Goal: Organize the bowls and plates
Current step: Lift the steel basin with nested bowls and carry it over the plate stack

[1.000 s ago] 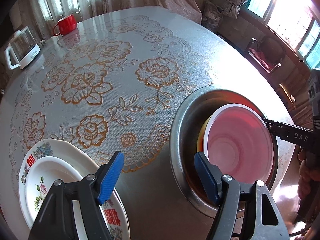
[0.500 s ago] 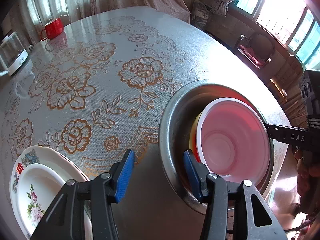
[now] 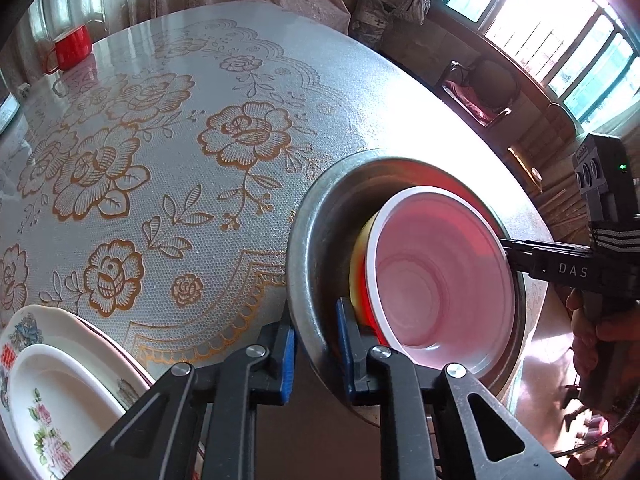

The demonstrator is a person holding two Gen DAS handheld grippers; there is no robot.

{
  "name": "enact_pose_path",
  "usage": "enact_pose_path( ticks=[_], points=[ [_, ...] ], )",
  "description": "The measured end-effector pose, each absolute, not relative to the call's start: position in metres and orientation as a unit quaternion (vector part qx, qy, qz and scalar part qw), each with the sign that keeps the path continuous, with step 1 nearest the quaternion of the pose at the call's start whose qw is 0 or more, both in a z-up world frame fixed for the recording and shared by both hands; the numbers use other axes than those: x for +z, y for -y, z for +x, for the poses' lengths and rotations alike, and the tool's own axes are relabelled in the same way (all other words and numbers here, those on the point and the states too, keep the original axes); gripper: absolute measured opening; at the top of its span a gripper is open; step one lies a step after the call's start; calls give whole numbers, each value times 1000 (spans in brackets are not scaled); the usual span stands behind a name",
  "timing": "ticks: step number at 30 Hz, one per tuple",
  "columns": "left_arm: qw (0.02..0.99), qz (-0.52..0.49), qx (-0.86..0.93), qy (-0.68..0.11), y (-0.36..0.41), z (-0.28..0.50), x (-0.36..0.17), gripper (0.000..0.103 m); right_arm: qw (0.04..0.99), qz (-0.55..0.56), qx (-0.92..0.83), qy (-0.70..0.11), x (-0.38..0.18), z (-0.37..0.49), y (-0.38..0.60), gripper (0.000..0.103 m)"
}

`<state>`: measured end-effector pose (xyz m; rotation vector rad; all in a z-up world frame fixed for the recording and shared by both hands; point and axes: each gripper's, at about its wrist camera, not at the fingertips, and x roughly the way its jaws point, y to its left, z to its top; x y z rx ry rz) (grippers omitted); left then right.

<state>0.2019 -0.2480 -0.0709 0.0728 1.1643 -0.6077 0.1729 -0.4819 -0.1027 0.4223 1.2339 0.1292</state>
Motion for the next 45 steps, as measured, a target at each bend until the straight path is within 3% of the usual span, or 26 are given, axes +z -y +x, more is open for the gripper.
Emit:
enact_pose_path(
  ticks=[9, 24, 37, 45],
  points=[
    [789, 24, -297, -538, 245, 206, -71, 16, 799, 198, 55, -565, -102, 172, 479, 9],
    [812, -17, -279, -513, 218, 190, -37, 16, 820, 201, 59, -533, -63, 171, 468, 9],
    [845, -77, -214, -484, 118, 161, -7, 16, 828, 151, 130, -524, -25, 181, 380, 9],
    [855, -99, -162, -483, 47, 144, -11, 16, 810, 133, 184, -540, -30, 185, 308, 9]
  ],
)
